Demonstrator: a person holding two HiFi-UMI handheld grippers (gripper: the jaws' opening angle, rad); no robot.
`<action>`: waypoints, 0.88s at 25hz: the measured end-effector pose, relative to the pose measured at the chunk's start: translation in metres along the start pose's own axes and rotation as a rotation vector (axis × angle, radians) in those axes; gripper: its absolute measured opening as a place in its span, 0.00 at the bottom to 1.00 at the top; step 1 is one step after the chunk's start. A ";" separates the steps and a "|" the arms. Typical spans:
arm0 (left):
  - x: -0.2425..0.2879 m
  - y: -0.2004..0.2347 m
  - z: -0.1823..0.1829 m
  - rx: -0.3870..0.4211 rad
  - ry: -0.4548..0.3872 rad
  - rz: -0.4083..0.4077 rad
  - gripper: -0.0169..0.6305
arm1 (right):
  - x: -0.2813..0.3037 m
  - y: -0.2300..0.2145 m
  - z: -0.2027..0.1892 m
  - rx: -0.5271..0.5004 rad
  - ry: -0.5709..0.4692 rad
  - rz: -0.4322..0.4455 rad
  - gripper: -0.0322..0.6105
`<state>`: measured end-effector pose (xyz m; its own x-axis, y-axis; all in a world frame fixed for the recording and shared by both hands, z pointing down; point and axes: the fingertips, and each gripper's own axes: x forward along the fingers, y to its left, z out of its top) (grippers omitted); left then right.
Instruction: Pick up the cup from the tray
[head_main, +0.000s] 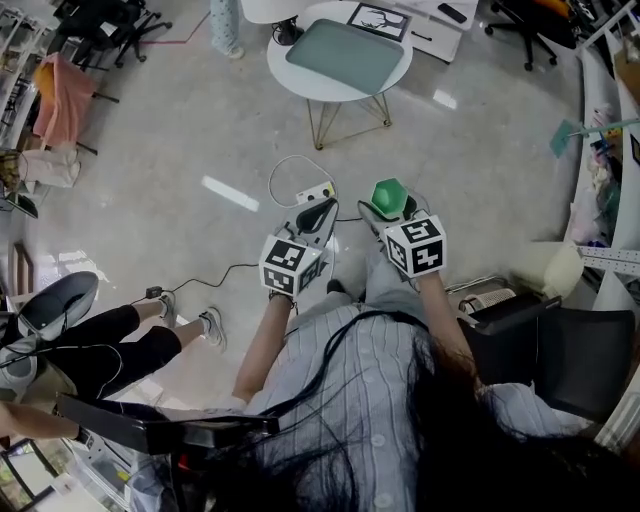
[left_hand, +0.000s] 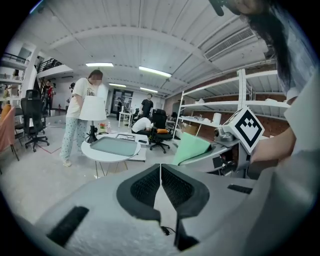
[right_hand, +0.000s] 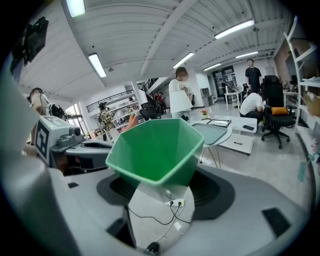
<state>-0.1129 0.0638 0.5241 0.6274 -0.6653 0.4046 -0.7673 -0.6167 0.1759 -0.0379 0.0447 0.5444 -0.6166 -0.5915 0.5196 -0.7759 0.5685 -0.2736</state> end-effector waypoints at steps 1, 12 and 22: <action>-0.006 -0.002 -0.002 0.003 -0.001 -0.002 0.05 | -0.005 0.007 -0.004 0.002 -0.004 -0.004 0.56; -0.050 -0.033 -0.022 0.045 -0.026 -0.075 0.05 | -0.053 0.072 -0.054 0.005 -0.014 -0.049 0.56; -0.072 -0.055 -0.036 0.071 -0.031 -0.119 0.05 | -0.074 0.098 -0.078 0.013 -0.015 -0.056 0.56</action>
<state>-0.1202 0.1605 0.5175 0.7178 -0.5978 0.3569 -0.6768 -0.7193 0.1564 -0.0578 0.1883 0.5426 -0.5739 -0.6309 0.5222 -0.8109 0.5268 -0.2547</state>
